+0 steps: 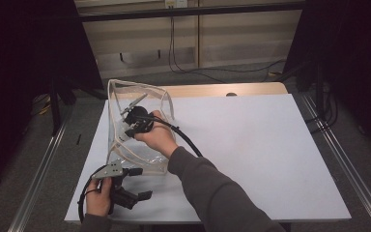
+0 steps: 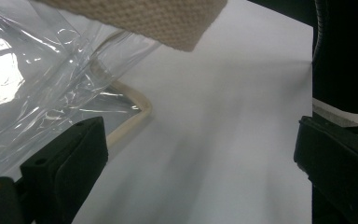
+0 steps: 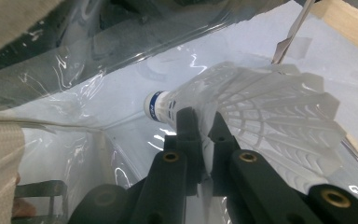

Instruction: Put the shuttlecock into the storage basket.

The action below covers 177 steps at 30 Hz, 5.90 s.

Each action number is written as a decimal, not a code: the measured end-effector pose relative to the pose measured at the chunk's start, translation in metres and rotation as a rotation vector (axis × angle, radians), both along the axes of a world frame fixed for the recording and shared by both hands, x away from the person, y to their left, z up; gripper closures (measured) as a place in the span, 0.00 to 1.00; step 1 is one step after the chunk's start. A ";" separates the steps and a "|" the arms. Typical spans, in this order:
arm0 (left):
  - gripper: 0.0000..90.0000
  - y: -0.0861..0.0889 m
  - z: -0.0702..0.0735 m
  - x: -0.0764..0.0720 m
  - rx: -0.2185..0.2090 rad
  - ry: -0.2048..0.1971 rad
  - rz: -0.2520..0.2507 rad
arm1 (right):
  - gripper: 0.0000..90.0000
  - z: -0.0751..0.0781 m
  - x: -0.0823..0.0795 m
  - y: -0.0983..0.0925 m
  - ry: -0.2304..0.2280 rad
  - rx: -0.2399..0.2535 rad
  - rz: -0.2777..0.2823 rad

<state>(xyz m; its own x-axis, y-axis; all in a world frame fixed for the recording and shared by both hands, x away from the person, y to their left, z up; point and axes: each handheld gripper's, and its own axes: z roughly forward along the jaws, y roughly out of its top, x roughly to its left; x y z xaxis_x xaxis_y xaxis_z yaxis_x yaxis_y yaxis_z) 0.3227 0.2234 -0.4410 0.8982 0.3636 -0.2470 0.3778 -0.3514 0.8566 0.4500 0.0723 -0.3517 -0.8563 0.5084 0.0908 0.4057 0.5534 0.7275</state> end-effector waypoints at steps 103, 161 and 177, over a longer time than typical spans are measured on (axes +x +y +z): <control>0.03 -0.002 0.000 -0.001 0.004 0.006 0.004 | 0.22 0.028 -0.010 -0.022 0.038 -0.046 -0.050; 0.03 -0.005 0.003 -0.003 0.009 -0.011 0.007 | 0.07 0.058 -0.045 -0.066 0.034 -0.007 0.057; 0.03 -0.005 0.003 -0.002 0.017 -0.015 0.005 | 0.06 0.063 -0.051 -0.092 0.023 0.021 0.060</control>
